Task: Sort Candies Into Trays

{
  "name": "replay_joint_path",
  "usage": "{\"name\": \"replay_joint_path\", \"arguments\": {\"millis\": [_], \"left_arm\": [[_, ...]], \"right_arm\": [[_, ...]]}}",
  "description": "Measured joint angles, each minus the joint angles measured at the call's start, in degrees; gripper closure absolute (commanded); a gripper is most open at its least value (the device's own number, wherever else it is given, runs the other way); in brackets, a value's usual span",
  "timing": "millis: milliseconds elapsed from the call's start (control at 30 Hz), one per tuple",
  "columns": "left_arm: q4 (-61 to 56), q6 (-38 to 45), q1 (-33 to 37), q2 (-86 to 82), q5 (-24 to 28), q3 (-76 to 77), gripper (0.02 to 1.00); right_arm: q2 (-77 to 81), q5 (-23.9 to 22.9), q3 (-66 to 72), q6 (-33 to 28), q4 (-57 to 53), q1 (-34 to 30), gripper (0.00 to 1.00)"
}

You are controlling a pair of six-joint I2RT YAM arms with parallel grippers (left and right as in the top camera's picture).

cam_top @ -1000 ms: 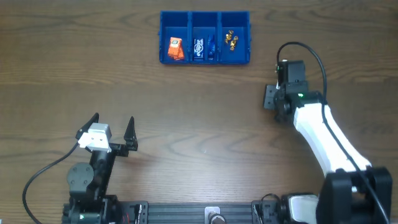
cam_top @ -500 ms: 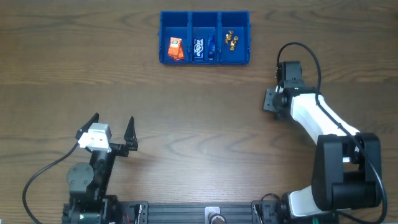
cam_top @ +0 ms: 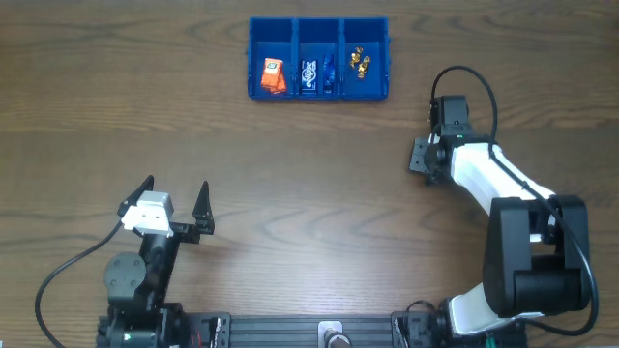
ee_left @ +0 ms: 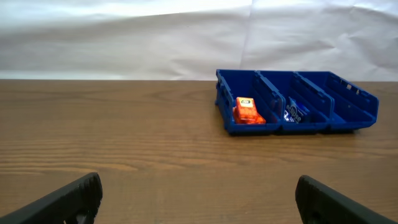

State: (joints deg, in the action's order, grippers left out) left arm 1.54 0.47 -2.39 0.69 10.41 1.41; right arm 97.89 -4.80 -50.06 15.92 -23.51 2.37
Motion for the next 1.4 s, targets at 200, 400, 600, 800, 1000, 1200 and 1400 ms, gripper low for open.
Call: {"name": "replay_joint_path", "arguments": {"millis": [200, 400, 600, 800, 1000, 1200, 1400], "left_arm": [[0.0, 0.0, 0.0, 0.0, 0.0, 0.0, 0.02], [-0.02, 0.0, 0.0, 0.0, 0.0, 0.0, 0.02], [-0.02, 0.0, 0.0, 0.0, 0.0, 0.0, 0.02], [-0.02, 0.0, 0.0, 0.0, 0.0, 0.0, 0.023], [0.0, 0.0, 0.0, 0.0, 0.0, 0.0, 0.023], [-0.02, 0.0, 0.0, 0.0, 0.0, 0.0, 0.023], [-0.02, 0.02, 0.0, 0.0, 0.0, 0.0, 0.02]], "right_arm": [[0.0, 0.0, 0.0, 0.02, 0.35, 0.0, 0.54], [0.26, 0.04, 0.0, 0.13, 0.48, -0.02, 0.623], [0.26, 0.09, 0.0, 0.24, 0.57, 0.0, 0.746], [0.26, 0.13, 0.0, 0.37, 0.63, 0.0, 0.831], [0.26, 0.33, -0.02, 0.46, 0.33, 0.72, 0.875], [-3.13, 0.85, -0.11, 1.09, -1.14, 7.08, 0.877], [-8.61, 1.01, -12.85, 1.27, -7.54, 12.76, 0.882]]}}
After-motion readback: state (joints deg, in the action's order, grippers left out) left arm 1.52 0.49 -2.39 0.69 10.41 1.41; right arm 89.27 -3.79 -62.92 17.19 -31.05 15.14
